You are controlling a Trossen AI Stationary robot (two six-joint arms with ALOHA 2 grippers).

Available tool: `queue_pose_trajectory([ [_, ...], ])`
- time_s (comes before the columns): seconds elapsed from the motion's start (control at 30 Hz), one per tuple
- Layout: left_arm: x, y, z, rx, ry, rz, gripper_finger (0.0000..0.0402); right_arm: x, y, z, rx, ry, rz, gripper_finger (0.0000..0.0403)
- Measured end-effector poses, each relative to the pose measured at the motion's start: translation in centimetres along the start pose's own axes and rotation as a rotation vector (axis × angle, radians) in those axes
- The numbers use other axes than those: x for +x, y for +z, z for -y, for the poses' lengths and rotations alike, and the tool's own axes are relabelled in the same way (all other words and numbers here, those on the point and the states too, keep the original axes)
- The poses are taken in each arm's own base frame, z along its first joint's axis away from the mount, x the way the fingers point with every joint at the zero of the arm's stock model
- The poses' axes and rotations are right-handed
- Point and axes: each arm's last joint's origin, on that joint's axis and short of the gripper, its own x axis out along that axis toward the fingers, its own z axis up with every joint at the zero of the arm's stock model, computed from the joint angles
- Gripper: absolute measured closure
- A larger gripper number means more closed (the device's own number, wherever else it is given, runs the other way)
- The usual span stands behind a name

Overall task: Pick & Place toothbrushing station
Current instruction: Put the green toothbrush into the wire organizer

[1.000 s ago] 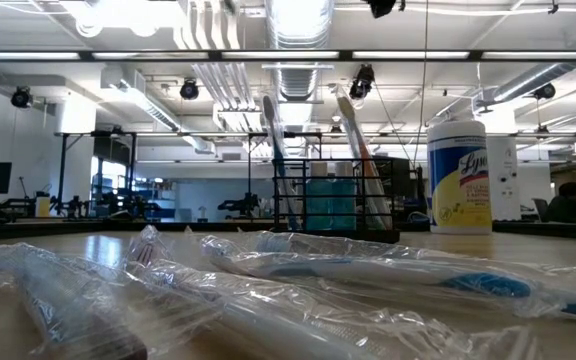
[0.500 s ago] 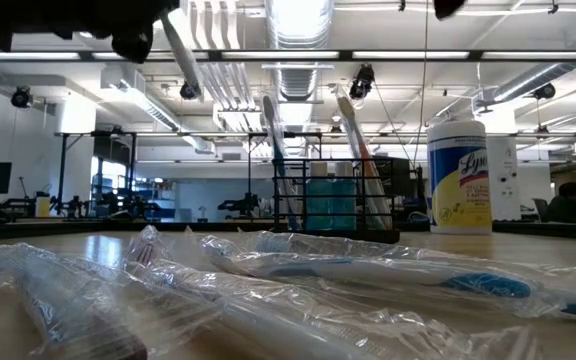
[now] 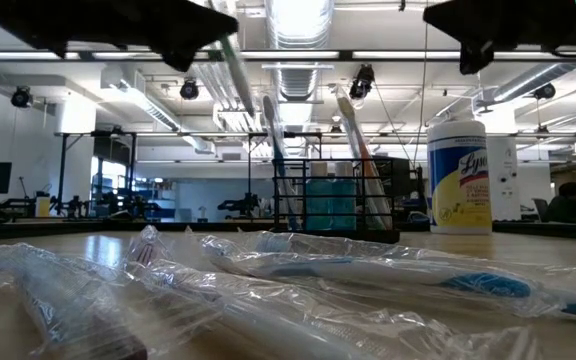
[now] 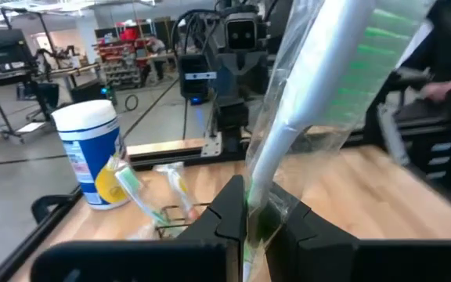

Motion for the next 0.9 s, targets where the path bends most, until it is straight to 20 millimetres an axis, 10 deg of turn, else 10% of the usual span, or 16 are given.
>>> queue_pose_trajectory([
  [0.57,7.4,-1.1,-0.7,-0.029,0.078,-0.067,0.0378,-3.6,-3.3,1.3,0.036,-0.010,0.149,0.0394],
  [0.9,7.8,-1.6,-1.3,-0.051,0.141,-0.103,0.0378,-3.7,-3.3,1.3,0.025,-0.010,0.143,0.0394],
])
